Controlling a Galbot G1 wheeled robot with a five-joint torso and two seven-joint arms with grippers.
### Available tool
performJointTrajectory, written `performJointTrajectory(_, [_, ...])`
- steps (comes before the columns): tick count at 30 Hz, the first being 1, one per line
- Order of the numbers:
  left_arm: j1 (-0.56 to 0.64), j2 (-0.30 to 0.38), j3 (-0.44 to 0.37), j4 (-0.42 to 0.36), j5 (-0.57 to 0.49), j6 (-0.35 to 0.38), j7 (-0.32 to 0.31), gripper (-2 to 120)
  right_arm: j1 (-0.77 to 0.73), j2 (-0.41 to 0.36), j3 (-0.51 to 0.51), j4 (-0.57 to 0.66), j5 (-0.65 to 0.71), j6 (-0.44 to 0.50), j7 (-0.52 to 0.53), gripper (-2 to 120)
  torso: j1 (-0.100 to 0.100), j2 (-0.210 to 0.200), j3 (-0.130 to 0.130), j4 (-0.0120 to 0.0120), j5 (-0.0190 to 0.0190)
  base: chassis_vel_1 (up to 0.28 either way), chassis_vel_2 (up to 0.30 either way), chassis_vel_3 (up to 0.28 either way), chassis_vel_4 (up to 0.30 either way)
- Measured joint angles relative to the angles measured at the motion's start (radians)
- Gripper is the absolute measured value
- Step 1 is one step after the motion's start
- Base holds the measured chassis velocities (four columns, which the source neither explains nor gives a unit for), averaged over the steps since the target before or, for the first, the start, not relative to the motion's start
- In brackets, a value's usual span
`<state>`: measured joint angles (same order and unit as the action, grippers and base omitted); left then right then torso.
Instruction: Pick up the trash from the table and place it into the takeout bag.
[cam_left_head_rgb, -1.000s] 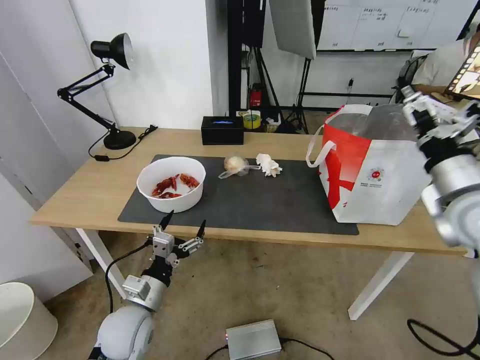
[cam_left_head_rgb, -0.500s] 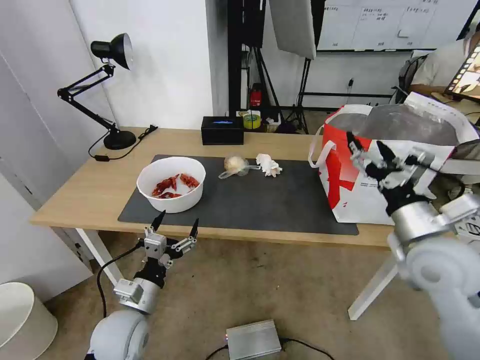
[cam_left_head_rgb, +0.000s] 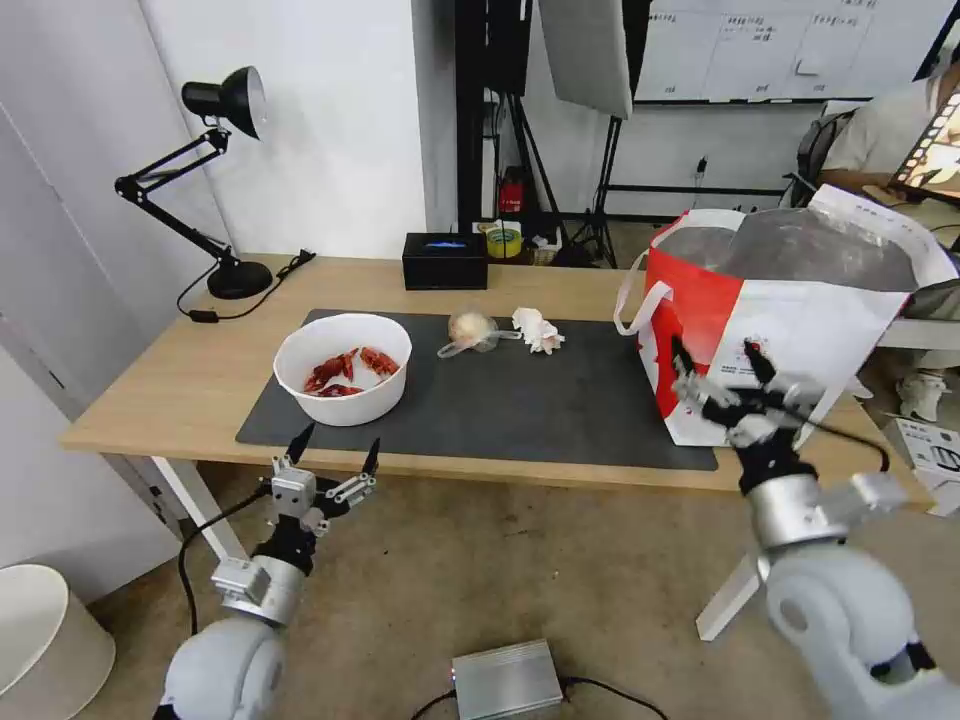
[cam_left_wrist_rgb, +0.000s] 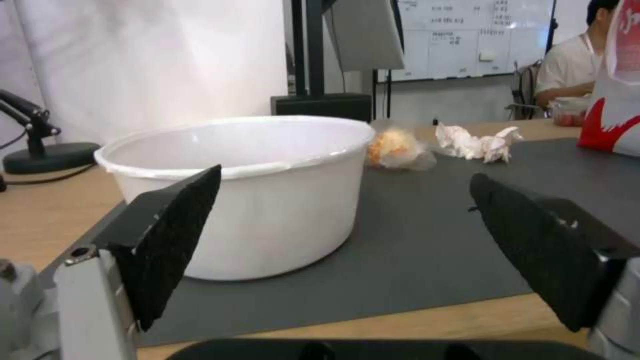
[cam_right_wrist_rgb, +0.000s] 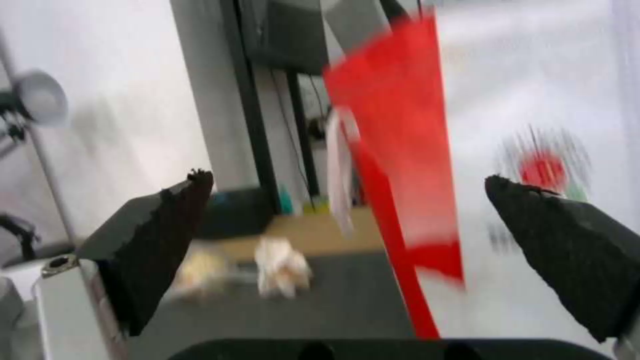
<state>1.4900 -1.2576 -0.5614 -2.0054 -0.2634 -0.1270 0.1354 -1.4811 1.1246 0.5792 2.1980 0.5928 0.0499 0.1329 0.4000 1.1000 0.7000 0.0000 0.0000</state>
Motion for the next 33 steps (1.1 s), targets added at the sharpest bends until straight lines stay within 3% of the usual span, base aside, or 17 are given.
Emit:
performJointTrajectory(15, [-0.004,0.007,-0.006,0.02,-0.044,0.023,-0.022,100,-0.096,0.066,-0.005,-0.12,-0.168,0.11,-0.028,100,0.0,0.0,0.0,-0.0001,0.0001,0.0,0.0,0.0,0.0])
performJointTrajectory(33, [0.01,-0.023,-0.01,-0.007,-0.039,0.036,-0.048,100,-0.122,0.103,-0.049,-0.139,-0.204,0.161,-0.076,100,0.0,0.0,0.0,0.0,0.0,0.0,0.0,0.0,0.0])
